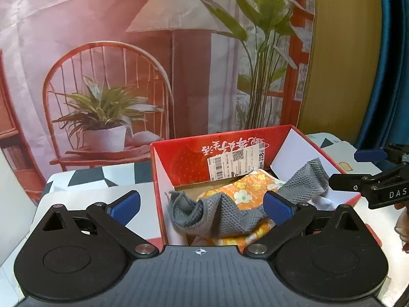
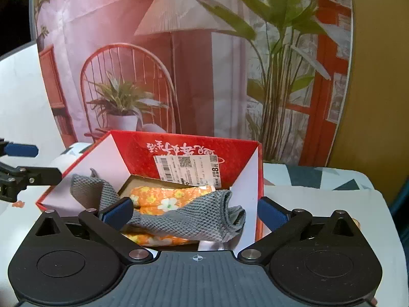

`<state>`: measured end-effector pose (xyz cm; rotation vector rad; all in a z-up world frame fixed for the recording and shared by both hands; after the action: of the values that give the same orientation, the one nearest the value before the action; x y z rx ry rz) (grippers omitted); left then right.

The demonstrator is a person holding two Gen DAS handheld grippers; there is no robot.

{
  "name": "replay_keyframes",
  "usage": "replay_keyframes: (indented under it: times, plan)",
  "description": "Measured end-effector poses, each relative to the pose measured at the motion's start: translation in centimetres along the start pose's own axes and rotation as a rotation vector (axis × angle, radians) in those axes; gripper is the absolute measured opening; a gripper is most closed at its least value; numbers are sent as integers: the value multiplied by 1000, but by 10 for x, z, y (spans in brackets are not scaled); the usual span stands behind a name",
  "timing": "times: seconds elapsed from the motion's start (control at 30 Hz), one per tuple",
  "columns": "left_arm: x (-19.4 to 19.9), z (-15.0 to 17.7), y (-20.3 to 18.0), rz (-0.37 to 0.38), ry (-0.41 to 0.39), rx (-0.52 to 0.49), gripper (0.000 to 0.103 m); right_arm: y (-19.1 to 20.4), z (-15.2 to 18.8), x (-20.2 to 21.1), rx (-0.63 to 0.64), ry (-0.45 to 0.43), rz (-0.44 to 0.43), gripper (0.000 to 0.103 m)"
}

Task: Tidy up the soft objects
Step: 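Open both grippers to release the grey mesh cloth in the box, then move both open grippers down to the blue-and-white packet beside the box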

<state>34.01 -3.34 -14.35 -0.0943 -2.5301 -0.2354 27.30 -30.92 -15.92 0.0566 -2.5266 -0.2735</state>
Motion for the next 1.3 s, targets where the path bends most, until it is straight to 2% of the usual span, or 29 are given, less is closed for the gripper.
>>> replay_keyframes:
  times: [0.23, 0.7, 0.97, 1.3]
  plan:
    - [28, 20, 14, -7, -6, 56, 103, 15, 14, 23, 0, -35, -8, 103]
    - [81, 93, 19, 6, 7, 127, 103, 51, 64, 73, 1, -103, -80, 103]
    - [74, 125, -2, 69, 89, 158, 103, 56, 106, 81, -10, -69, -56, 102]
    - [73, 138, -17, 114, 109, 153, 101, 45, 141, 90, -80, -54, -45, 101]
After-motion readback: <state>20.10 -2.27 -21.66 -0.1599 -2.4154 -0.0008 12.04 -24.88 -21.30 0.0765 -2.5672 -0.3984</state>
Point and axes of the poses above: each gripper's, at about its wrist camera, not at the fingertips, and x roughly against the way its jaws point, y to its left, z to its underside, the point moved 4 cm from there along -x, roughly the way its jaws point, and after that the axes turned 12 degrees about -z, right-handed, at the moved point
